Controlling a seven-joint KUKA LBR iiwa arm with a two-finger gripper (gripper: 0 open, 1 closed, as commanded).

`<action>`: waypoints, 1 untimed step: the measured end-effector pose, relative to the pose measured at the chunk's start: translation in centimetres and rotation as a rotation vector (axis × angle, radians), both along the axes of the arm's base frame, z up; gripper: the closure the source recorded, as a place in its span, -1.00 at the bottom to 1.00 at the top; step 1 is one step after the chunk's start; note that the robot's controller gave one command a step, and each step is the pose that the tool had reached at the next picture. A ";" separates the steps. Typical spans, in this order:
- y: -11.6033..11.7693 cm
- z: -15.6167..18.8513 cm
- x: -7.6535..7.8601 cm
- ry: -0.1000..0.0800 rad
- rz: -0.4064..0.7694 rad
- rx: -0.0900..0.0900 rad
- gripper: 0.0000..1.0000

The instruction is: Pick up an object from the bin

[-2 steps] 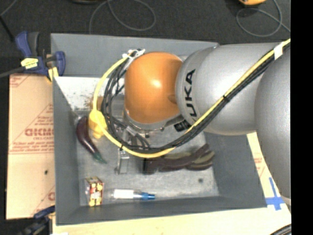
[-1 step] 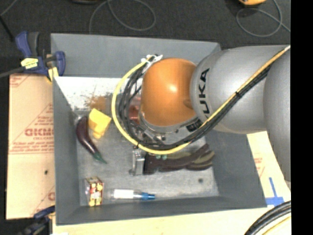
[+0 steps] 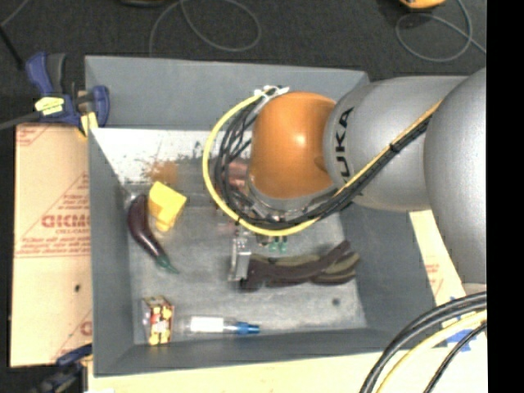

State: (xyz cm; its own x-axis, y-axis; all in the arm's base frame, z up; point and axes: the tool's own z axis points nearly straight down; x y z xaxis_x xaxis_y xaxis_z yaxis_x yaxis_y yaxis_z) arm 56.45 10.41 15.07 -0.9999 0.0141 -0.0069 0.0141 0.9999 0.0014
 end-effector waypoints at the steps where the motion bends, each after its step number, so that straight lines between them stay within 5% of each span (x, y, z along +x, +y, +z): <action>1: -1.7 -2.0 -1.4 0.002 0.009 0.000 -1.00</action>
Offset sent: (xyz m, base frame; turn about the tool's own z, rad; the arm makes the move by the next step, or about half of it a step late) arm -0.0555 -0.0643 -0.0585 0.0852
